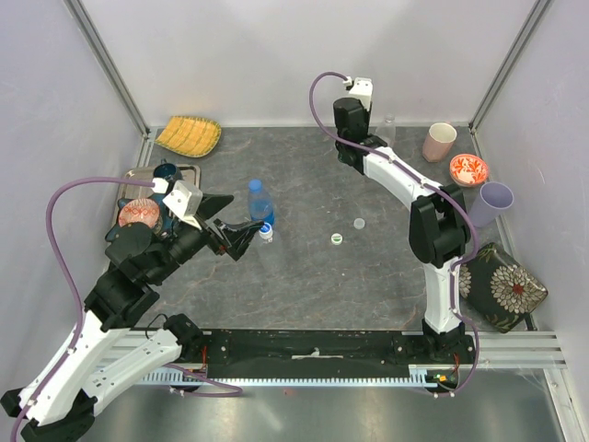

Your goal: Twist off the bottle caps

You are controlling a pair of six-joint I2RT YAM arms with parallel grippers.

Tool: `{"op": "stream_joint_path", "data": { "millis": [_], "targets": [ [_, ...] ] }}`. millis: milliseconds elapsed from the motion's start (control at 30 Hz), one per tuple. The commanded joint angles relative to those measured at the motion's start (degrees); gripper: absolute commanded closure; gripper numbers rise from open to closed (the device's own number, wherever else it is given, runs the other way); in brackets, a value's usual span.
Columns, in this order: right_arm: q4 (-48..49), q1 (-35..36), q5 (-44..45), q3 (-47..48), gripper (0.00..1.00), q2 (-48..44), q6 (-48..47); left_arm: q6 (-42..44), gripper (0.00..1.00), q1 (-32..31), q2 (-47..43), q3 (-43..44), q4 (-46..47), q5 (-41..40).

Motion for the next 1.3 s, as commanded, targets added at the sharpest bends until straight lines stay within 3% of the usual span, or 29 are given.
{"op": "stream_joint_path", "data": {
  "millis": [0,100,233,833,967,1267],
  "targets": [
    [-2.5,-0.3,-1.8,2.2,0.50,-0.2,1.3,2.8,0.00,-0.1,0.5,0.9,0.2,0.0],
    [-3.0,-0.3,-1.9,2.7,0.40,-0.6,1.3,2.8,0.00,-0.1,0.4,0.9,0.0,0.2],
    [-3.1,-0.4,-2.1,3.3,0.35,-1.3,1.3,3.1,0.01,-0.1,0.4,0.9,-0.2,0.4],
    [-3.6,-0.5,-3.7,3.1,0.30,-2.9,1.6,2.6,0.00,-0.1,-0.2,0.8,-1.0,0.5],
    [-4.0,-0.5,-4.2,2.8,0.24,-3.5,2.5,2.7,0.00,-0.1,-0.1,0.7,-0.9,0.5],
    [-8.4,0.0,-8.4,-0.5,0.18,-15.6,8.6,3.5,0.00,-0.1,-0.8,1.4,-0.7,-0.6]
  ]
}}
